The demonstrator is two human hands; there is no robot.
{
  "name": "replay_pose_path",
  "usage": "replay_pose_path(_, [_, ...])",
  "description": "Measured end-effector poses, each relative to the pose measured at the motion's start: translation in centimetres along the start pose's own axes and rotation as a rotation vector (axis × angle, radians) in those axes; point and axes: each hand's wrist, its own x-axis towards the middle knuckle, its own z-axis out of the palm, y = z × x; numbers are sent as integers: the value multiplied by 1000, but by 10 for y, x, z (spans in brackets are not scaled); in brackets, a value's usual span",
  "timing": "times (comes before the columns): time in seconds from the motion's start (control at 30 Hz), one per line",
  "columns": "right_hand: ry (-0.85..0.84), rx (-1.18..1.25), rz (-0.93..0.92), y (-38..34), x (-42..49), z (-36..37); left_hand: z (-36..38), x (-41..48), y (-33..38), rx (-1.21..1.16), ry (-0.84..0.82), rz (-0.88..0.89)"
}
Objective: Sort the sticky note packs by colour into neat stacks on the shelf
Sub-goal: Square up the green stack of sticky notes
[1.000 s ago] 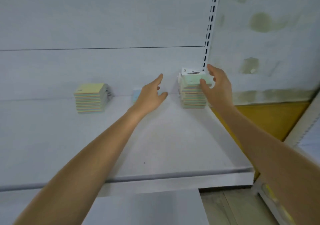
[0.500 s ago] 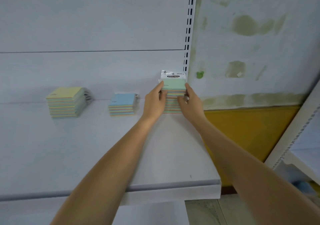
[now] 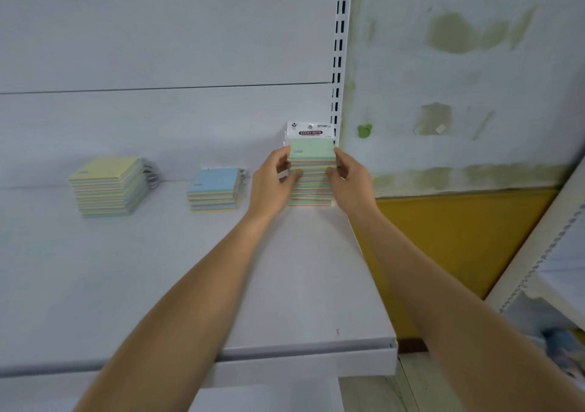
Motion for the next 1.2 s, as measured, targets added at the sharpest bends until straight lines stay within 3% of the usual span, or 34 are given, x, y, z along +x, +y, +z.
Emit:
replay_pose_path(0.53, [87,137,29,-14,-2,-6,2,1,2,21,95,58])
replay_pose_path(0.7, [1,107,-6,-8,-12,-4,3,2,-2,79,38,59])
replay_pose_path(0.9, [30,51,-3,-2,-15,3,0,1,0,114,-26,70])
replay_pose_path(1.07, [38,-9,18,2,-19,10,-1,-3,-1,139,-126,-113])
replay_pose_path(1.2, [42,-60,-5,5,-19,10,2,-2,-9,202,-129,-106])
